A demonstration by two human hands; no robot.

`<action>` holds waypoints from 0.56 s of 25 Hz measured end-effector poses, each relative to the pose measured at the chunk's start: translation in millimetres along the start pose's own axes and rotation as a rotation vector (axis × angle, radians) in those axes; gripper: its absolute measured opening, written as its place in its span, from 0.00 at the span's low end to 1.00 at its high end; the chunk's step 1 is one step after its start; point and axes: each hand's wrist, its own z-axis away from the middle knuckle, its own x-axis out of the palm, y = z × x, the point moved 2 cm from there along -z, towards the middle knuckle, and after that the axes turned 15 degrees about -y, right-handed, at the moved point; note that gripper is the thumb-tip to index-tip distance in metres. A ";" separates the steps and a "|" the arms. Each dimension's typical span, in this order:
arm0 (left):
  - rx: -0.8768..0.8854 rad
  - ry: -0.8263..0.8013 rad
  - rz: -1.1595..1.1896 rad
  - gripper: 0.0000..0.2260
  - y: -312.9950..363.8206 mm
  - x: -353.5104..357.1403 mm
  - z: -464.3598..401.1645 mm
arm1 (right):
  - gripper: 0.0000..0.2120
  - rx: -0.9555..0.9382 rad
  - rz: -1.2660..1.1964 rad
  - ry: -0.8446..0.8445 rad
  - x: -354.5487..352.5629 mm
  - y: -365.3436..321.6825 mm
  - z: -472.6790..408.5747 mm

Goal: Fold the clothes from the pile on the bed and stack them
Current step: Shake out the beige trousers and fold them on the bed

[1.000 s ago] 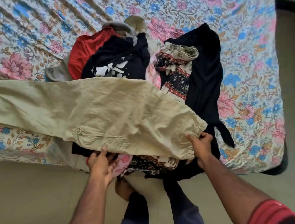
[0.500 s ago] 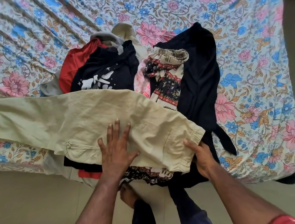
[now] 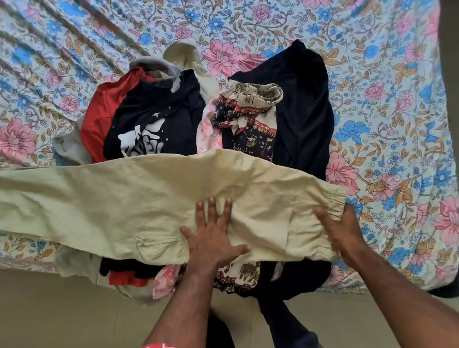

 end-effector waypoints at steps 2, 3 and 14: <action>0.007 0.039 0.073 0.51 4.9 -1.0 0.6 | 0.34 0.023 0.247 0.017 -3.3 3.6 -6.0; 0.027 0.077 0.116 0.49 3.3 -2.3 4.0 | 0.37 -0.004 0.349 0.085 -1.9 3.9 -7.5; 0.024 0.713 0.690 0.19 -143.0 -55.2 49.9 | 0.30 -0.300 1.011 0.169 190.8 -80.2 28.3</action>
